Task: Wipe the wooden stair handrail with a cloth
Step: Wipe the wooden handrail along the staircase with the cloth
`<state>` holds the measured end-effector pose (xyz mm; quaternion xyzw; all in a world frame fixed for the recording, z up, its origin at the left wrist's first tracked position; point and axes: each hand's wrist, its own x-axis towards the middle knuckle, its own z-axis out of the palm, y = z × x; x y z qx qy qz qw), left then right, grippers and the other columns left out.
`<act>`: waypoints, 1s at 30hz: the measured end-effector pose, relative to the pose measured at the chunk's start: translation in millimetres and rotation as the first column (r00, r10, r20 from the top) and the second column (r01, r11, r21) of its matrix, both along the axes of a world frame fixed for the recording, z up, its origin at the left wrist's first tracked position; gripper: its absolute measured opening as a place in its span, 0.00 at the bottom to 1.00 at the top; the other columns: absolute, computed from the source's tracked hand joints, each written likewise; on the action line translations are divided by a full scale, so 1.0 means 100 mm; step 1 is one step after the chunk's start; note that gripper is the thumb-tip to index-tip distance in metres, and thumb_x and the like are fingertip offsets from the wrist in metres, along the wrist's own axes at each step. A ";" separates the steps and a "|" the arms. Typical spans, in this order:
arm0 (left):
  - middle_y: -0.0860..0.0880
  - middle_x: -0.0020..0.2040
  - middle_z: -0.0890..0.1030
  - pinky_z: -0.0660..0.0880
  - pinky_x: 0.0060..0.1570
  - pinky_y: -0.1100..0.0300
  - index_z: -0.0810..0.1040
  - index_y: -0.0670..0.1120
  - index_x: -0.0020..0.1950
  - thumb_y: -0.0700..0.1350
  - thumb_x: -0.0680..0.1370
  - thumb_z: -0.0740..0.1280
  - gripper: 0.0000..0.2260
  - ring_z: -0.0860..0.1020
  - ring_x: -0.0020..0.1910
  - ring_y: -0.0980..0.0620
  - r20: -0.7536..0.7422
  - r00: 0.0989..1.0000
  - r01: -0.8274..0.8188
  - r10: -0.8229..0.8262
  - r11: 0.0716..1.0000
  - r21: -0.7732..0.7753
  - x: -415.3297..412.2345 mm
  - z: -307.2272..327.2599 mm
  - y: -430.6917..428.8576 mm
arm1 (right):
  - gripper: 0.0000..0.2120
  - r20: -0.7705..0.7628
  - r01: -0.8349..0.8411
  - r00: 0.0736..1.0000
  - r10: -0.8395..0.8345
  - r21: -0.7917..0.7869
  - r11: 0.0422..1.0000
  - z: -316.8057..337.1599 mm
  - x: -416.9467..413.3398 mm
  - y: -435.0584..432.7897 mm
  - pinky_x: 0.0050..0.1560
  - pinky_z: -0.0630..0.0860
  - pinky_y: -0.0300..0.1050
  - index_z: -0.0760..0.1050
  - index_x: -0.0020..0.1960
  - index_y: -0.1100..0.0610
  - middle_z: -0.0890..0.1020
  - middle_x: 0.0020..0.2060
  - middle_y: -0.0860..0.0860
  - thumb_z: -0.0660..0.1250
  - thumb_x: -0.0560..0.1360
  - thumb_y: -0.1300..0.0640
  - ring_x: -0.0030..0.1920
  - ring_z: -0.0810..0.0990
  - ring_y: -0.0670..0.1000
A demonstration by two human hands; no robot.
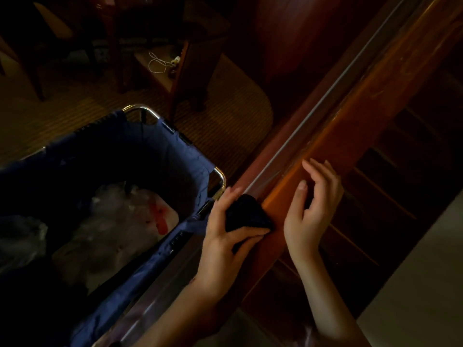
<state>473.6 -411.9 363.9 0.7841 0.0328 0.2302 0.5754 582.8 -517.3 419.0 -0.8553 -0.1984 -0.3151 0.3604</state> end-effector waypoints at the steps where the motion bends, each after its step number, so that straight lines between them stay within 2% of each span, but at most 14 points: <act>1: 0.52 0.71 0.64 0.61 0.70 0.51 0.83 0.60 0.53 0.53 0.75 0.67 0.09 0.61 0.72 0.48 -0.029 0.997 -0.072 0.073 0.997 0.038 -0.04 0.01 -0.04 | 0.14 0.000 0.004 1.000 -0.004 -0.006 1.000 0.00 0.00 0.00 0.67 0.66 0.66 0.76 0.62 0.67 0.76 0.62 0.58 0.61 0.78 0.71 0.70 0.69 0.57; 2: 0.55 0.67 0.65 0.64 0.66 0.55 0.83 0.62 0.52 0.55 0.75 0.66 0.09 0.64 0.67 0.51 -0.064 0.992 -0.109 0.110 0.994 0.019 -0.07 0.03 -0.06 | 0.14 0.000 0.005 1.000 -0.005 -0.011 1.000 -0.01 0.00 0.00 0.67 0.66 0.66 0.76 0.62 0.67 0.76 0.62 0.57 0.61 0.78 0.71 0.70 0.69 0.57; 4: 0.60 0.62 0.65 0.69 0.61 0.62 0.83 0.62 0.52 0.58 0.75 0.65 0.09 0.68 0.61 0.56 -0.142 0.987 -0.090 0.073 0.989 -0.121 -0.12 0.09 -0.09 | 0.14 -0.005 0.001 1.000 -0.001 -0.012 1.000 -0.01 -0.01 0.00 0.67 0.67 0.66 0.76 0.62 0.66 0.74 0.63 0.54 0.61 0.78 0.71 0.70 0.68 0.56; 6: 0.64 0.61 0.67 0.70 0.60 0.65 0.83 0.61 0.52 0.60 0.77 0.63 0.10 0.71 0.63 0.56 -0.177 0.984 -0.061 0.025 0.978 -0.201 -0.14 0.12 -0.08 | 0.14 -0.014 -0.015 1.000 0.015 0.001 1.000 -0.02 0.00 0.00 0.66 0.67 0.67 0.76 0.62 0.66 0.73 0.63 0.52 0.61 0.78 0.71 0.71 0.68 0.55; 10: 0.58 0.51 0.78 0.74 0.53 0.64 0.82 0.52 0.53 0.53 0.78 0.67 0.09 0.77 0.54 0.56 -0.151 0.987 -0.093 0.050 0.952 -0.291 -0.01 0.14 0.06 | 0.12 0.003 -0.017 1.000 0.017 0.014 1.000 -0.04 0.01 -0.02 0.67 0.66 0.67 0.77 0.60 0.66 0.74 0.63 0.54 0.61 0.79 0.71 0.70 0.69 0.56; 14: 0.54 0.52 0.79 0.75 0.53 0.65 0.78 0.50 0.56 0.48 0.75 0.73 0.11 0.79 0.53 0.56 -0.198 0.980 -0.067 -0.034 0.874 -0.482 0.14 0.09 0.07 | 0.12 -0.011 -0.026 1.000 0.027 0.039 0.999 -0.05 0.02 -0.02 0.67 0.66 0.68 0.77 0.60 0.66 0.75 0.62 0.55 0.61 0.78 0.72 0.70 0.69 0.57; 17: 0.57 0.56 0.72 0.68 0.62 0.67 0.77 0.63 0.52 0.54 0.73 0.72 0.10 0.71 0.61 0.59 -0.221 0.969 -0.005 -0.109 0.887 -0.462 0.17 0.04 0.10 | 0.12 -0.011 -0.011 1.000 0.012 0.040 0.999 -0.06 0.01 -0.02 0.67 0.65 0.68 0.78 0.59 0.65 0.76 0.62 0.56 0.61 0.79 0.71 0.70 0.69 0.55; 19: 0.56 0.58 0.69 0.66 0.65 0.61 0.76 0.65 0.49 0.50 0.74 0.72 0.10 0.68 0.64 0.59 -0.250 0.943 0.062 -0.217 0.858 -0.510 0.22 0.04 0.16 | 0.11 -0.017 -0.008 1.000 0.009 0.054 0.999 -0.06 0.02 -0.02 0.67 0.66 0.67 0.78 0.58 0.66 0.76 0.62 0.56 0.61 0.78 0.71 0.70 0.69 0.55; 21: 0.53 0.59 0.71 0.71 0.63 0.55 0.71 0.59 0.55 0.46 0.79 0.67 0.10 0.71 0.62 0.57 -0.218 0.917 0.174 -0.335 0.826 -0.536 0.27 0.07 0.17 | 0.11 -0.020 -0.012 1.000 0.014 0.065 0.998 -0.06 0.02 -0.01 0.67 0.67 0.66 0.78 0.58 0.66 0.76 0.61 0.56 0.61 0.78 0.71 0.70 0.69 0.56; 22: 0.52 0.60 0.72 0.72 0.62 0.56 0.67 0.56 0.59 0.45 0.80 0.64 0.11 0.72 0.62 0.59 -0.198 0.908 0.220 -0.368 0.824 -0.523 0.29 0.08 0.16 | 0.11 -0.018 -0.013 1.000 0.015 0.068 0.998 -0.06 0.02 -0.01 0.67 0.67 0.66 0.78 0.58 0.66 0.76 0.61 0.56 0.61 0.78 0.71 0.70 0.69 0.55; 24: 0.55 0.66 0.68 0.67 0.64 0.68 0.61 0.54 0.69 0.45 0.82 0.60 0.16 0.67 0.65 0.69 -0.185 0.899 0.280 -0.397 0.845 -0.457 0.31 0.11 0.14 | 0.11 -0.011 -0.011 1.000 0.011 0.060 0.998 -0.06 0.02 -0.01 0.67 0.67 0.66 0.78 0.57 0.66 0.76 0.61 0.56 0.61 0.78 0.71 0.70 0.69 0.55; 26: 0.61 0.74 0.61 0.57 0.69 0.74 0.55 0.53 0.77 0.49 0.83 0.57 0.23 0.58 0.71 0.72 -0.198 0.890 0.322 -0.411 0.874 -0.364 0.32 0.14 0.13 | 0.11 -0.012 -0.012 1.000 0.012 0.054 0.998 -0.07 0.02 -0.02 0.67 0.67 0.67 0.78 0.57 0.65 0.76 0.61 0.56 0.61 0.78 0.71 0.70 0.69 0.55; 28: 0.66 0.76 0.56 0.53 0.72 0.72 0.52 0.57 0.78 0.54 0.82 0.54 0.25 0.54 0.73 0.71 -0.217 0.888 0.333 -0.405 0.892 -0.305 0.32 0.16 0.11 | 0.11 -0.013 -0.004 1.000 0.004 0.049 0.999 -0.08 0.02 -0.02 0.66 0.67 0.66 0.78 0.57 0.65 0.76 0.61 0.57 0.61 0.78 0.71 0.70 0.69 0.56; 30: 0.59 0.78 0.56 0.53 0.75 0.63 0.51 0.55 0.79 0.53 0.83 0.52 0.24 0.54 0.75 0.66 -0.214 0.898 0.325 -0.386 0.906 -0.270 0.40 0.22 0.09 | 0.11 -0.001 0.011 1.000 -0.011 0.040 0.999 -0.09 0.02 -0.03 0.66 0.67 0.66 0.78 0.57 0.65 0.77 0.61 0.57 0.61 0.78 0.71 0.70 0.69 0.56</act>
